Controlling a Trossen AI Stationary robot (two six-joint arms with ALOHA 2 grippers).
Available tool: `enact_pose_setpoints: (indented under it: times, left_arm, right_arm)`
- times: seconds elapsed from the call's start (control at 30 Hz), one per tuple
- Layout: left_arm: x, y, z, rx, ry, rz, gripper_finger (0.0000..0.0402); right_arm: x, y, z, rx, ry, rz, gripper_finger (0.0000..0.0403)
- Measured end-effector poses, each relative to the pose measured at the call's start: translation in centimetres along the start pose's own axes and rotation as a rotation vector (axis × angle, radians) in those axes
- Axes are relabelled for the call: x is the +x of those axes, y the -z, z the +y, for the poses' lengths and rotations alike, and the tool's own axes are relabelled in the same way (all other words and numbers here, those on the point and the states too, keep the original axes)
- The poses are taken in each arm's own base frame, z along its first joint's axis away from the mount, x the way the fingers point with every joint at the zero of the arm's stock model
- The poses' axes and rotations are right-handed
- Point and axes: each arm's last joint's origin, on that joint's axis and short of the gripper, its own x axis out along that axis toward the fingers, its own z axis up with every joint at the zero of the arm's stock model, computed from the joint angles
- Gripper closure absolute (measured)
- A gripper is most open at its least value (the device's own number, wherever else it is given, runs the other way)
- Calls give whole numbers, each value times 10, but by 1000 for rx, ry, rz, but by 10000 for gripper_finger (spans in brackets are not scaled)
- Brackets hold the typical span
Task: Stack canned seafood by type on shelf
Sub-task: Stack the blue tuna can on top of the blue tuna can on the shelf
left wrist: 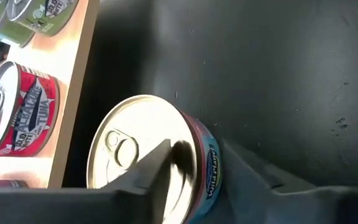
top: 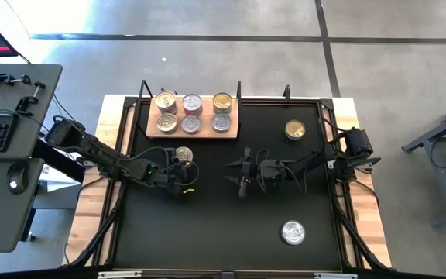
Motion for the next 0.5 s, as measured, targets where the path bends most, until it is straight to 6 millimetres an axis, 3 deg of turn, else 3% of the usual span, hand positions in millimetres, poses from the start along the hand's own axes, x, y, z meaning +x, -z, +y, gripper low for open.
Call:
enact_pose_setpoints:
  times: [0.2, 0.5]
  left_arm:
    - [-4, 0, -3, -24, 10, -8, 386]
    - [-29, -22, -14, -84, 68, -22, 399]
  right_arm:
    - [-1, 1, 3, 5, -22, 11, 215]
    - [-1, 1, 5, -2, -55, 7, 215]
